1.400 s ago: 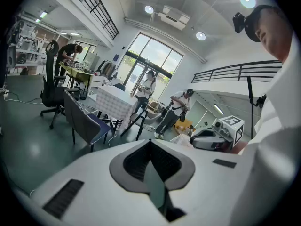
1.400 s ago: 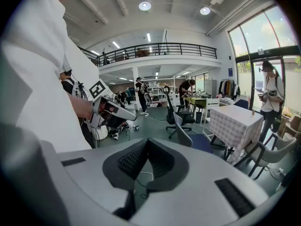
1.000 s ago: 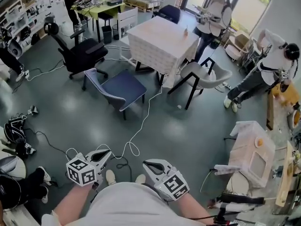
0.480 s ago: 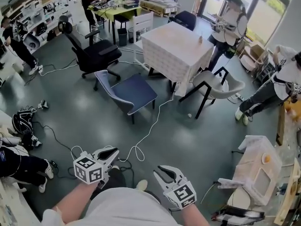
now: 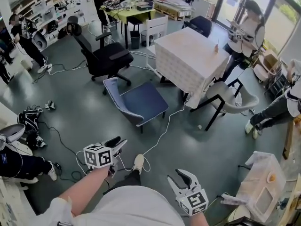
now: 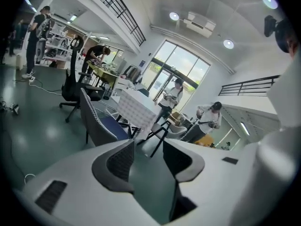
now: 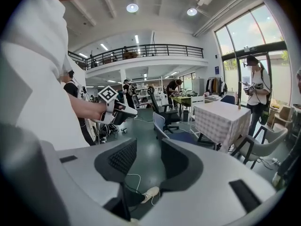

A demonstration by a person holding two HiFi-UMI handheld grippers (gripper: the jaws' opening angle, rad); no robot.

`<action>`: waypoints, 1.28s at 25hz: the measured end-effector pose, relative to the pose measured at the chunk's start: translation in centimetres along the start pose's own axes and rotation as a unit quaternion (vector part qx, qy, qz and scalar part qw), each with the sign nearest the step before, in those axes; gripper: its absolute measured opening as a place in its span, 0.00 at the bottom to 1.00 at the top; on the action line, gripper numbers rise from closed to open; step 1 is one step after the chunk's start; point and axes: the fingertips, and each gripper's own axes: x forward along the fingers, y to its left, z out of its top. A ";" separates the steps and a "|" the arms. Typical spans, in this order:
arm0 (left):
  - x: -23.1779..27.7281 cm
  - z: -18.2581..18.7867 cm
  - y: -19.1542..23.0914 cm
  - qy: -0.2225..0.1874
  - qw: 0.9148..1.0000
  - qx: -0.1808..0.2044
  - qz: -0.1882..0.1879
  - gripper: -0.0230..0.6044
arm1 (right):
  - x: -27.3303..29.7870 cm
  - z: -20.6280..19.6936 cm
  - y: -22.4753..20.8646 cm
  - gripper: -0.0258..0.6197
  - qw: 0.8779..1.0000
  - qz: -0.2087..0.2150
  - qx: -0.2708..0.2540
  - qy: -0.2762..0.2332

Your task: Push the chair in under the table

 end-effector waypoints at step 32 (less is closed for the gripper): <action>23.0 8.1 31.4 0.064 0.928 -0.213 0.298 0.50 | 24.2 16.0 -25.8 0.29 0.991 0.120 -0.048 0.033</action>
